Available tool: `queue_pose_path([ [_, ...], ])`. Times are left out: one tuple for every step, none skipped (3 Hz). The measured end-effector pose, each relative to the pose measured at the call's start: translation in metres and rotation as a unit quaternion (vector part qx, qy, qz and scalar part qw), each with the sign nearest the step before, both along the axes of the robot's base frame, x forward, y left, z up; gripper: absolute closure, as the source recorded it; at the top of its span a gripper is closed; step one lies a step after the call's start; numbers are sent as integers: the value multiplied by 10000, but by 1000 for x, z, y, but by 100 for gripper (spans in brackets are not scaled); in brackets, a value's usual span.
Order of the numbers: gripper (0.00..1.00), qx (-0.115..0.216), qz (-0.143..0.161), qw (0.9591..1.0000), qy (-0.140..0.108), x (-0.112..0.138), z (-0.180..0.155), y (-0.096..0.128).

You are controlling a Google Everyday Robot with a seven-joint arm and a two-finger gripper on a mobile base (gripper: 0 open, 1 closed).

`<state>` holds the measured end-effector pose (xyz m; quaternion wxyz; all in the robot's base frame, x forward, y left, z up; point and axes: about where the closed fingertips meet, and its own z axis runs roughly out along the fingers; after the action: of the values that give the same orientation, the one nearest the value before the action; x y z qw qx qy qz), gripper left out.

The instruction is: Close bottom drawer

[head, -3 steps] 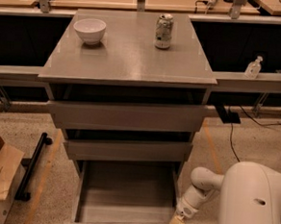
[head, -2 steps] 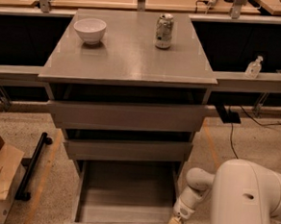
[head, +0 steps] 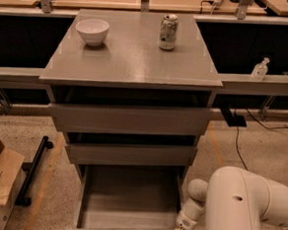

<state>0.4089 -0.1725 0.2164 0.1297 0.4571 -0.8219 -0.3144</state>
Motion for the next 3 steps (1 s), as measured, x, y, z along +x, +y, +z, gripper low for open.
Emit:
queue_pose_path([
  [100, -7, -16, 9998, -199, 12, -24, 5],
  [100, -7, -16, 9998, -204, 12, -24, 5],
  [100, 169, -216, 9979, -594, 38, -31, 4],
])
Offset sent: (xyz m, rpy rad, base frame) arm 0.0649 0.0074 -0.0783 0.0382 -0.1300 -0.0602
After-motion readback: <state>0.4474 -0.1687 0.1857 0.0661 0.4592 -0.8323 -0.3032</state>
